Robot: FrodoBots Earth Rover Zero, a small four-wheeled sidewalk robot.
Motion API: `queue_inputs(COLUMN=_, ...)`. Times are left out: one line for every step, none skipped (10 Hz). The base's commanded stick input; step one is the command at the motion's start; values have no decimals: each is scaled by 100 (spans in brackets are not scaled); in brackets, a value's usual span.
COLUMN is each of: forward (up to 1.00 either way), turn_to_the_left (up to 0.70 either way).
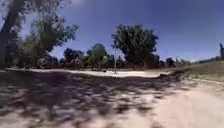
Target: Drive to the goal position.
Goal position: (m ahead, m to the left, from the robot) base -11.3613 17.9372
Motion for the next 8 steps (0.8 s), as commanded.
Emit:
queue_inputs(forward=85, turn_to_the_left=0)
queue_inputs(forward=85, turn_to_the_left=0)
queue_inputs(forward=85, turn_to_the_left=0)
queue_inputs(forward=85, turn_to_the_left=0)
queue_inputs(forward=85, turn_to_the_left=0)
queue_inputs(forward=85, turn_to_the_left=0)
queue_inputs(forward=85, turn_to_the_left=0)
queue_inputs(forward=85, turn_to_the_left=5)
